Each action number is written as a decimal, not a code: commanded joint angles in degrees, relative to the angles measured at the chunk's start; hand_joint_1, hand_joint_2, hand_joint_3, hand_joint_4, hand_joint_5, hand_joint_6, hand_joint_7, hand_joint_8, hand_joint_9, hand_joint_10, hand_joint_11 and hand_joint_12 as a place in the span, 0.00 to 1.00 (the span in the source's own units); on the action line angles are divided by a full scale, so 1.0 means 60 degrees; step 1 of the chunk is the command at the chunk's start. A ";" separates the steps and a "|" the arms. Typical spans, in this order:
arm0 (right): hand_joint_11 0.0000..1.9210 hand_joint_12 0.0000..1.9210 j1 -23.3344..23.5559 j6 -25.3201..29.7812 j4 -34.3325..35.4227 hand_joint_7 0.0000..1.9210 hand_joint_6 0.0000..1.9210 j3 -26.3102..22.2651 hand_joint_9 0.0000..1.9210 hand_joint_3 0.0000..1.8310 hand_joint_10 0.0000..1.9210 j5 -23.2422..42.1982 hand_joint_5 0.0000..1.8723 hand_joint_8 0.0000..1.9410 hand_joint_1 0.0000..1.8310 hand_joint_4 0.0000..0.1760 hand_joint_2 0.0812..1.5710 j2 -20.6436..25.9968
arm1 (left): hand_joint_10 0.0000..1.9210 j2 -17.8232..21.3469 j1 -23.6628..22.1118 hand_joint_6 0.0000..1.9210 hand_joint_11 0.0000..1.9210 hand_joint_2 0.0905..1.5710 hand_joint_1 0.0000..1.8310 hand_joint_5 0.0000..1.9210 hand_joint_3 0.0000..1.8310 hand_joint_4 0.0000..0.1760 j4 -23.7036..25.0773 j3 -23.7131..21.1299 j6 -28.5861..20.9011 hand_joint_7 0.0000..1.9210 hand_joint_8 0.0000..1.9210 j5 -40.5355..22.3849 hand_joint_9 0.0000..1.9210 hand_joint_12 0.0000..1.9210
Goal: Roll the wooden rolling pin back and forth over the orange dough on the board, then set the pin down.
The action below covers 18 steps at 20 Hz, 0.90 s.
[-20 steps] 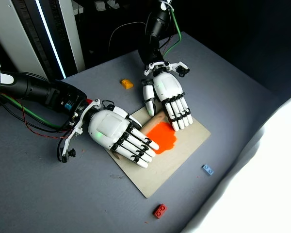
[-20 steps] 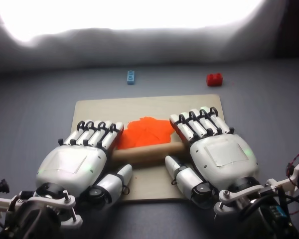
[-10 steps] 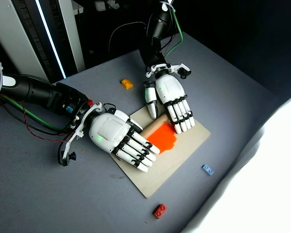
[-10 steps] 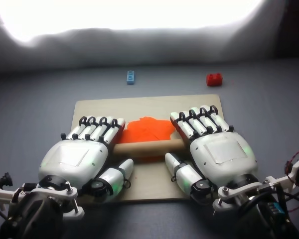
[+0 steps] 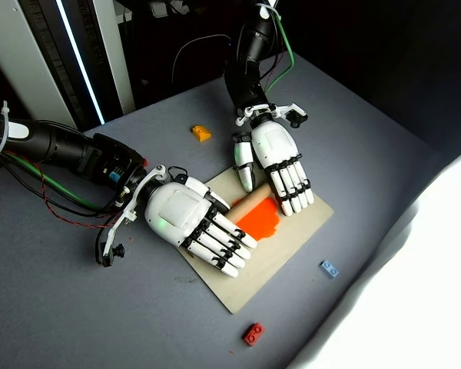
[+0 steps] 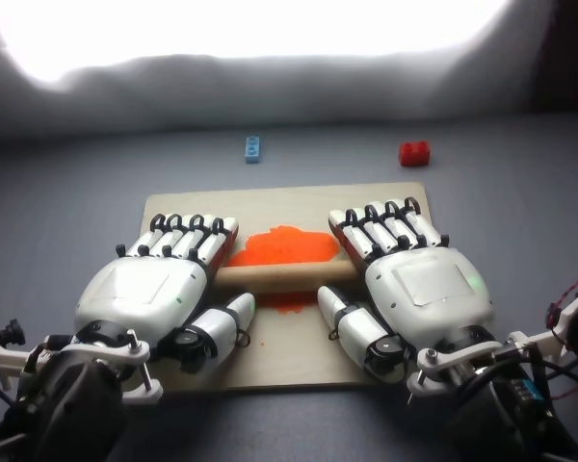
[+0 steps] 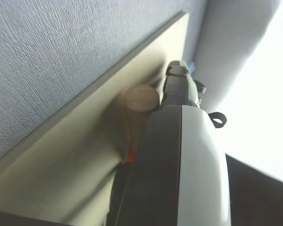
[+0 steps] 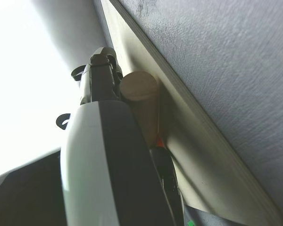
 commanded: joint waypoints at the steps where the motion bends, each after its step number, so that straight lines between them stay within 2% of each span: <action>1: 0.00 0.12 0.0130 0.0014 -0.0567 0.08 0.00 0.0078 0.06 0.00 0.00 0.0858 0.08 0.00 0.00 0.00 0.99 0.0022 | 0.00 -0.0033 -0.0088 0.00 0.00 0.98 0.00 0.00 0.01 0.00 0.0415 0.0067 0.0002 0.00 0.00 -0.0748 0.00 0.00; 18: 0.00 0.09 0.0438 0.0206 -0.0193 0.08 0.00 0.0626 0.05 0.00 0.00 0.0513 0.08 0.00 0.00 0.00 1.00 -0.0063 | 0.00 -0.0164 -0.0524 0.00 0.00 0.98 0.00 0.00 0.01 0.00 0.0103 0.0601 0.0021 0.00 0.00 0.0013 0.00 0.00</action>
